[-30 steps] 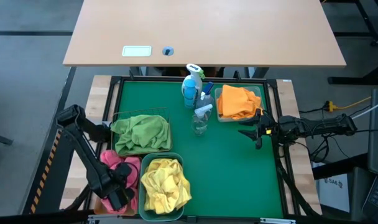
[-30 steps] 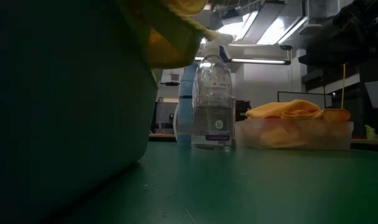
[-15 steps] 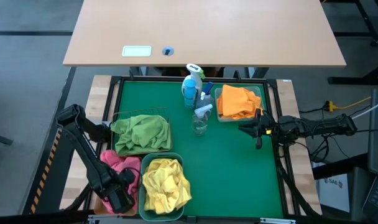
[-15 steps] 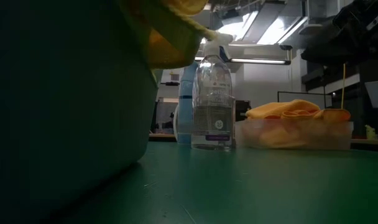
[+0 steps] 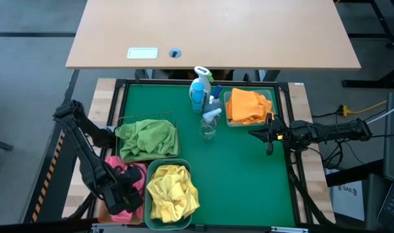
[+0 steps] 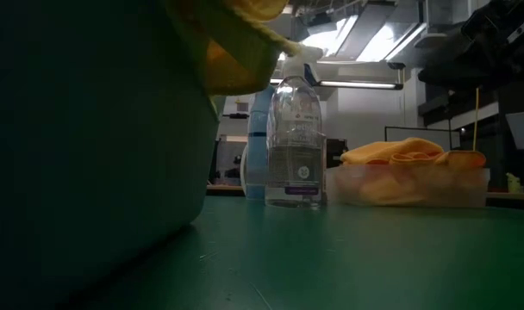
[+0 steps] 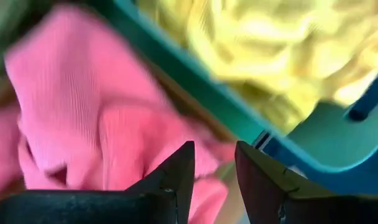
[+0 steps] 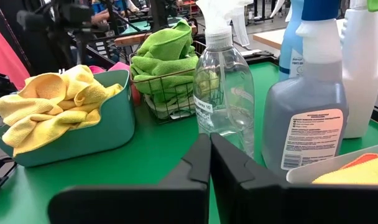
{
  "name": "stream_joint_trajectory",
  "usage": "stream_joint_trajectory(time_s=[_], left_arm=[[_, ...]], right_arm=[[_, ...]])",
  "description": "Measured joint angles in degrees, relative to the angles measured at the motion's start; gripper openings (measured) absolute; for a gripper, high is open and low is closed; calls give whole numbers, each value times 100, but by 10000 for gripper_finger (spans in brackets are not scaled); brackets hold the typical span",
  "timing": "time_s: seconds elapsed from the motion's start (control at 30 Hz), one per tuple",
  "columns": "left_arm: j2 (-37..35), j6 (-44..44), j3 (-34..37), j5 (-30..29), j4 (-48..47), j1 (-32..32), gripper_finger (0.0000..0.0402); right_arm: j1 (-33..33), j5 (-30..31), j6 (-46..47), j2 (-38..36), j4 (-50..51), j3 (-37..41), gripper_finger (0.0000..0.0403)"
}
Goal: Sort microfiber towel by color & place in baskets
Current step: Return to Home Position
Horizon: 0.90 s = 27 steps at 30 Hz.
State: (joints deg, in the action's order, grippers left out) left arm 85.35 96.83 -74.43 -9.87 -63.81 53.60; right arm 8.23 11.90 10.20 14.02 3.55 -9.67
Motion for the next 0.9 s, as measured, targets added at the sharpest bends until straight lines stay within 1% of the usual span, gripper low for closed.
stream_joint_trajectory(time_s=[0.1, 0.27, 0.37, 0.43, 0.57, 0.63, 0.7, 0.77, 0.9], left_arm=[[-146, -169, 0, -448, 7, -9, 110], [-326, -298, -2, -789, 7, -9, 110], [-374, -335, -2, -1211, 10, -12, 110], [-378, -536, -2, -1679, 54, -13, 110], [-377, -1254, -2, -2881, 254, -64, 110], [-377, -1606, -2, -3308, 389, -191, 110], [-377, -1951, -2, -3438, 551, -392, 110], [-377, -2477, -2, -3343, 747, -650, 110], [-381, -4191, -2, -3146, 1330, -1269, 110]], right_arm=[[0, 0, 2, 0, 0, 0, 3], [0, 0, 0, 0, 0, 0, 7], [0, 2, 0, 0, 0, 0, 5], [0, 0, 0, 0, 1, 0, 3], [0, 2, 0, 0, 2, 0, 2], [0, 2, -2, -1, 2, 0, 3], [0, 2, -1, -1, 1, 0, 4], [0, 2, -2, 0, 1, 0, 4], [0, 2, -1, 0, 0, 0, 4]])
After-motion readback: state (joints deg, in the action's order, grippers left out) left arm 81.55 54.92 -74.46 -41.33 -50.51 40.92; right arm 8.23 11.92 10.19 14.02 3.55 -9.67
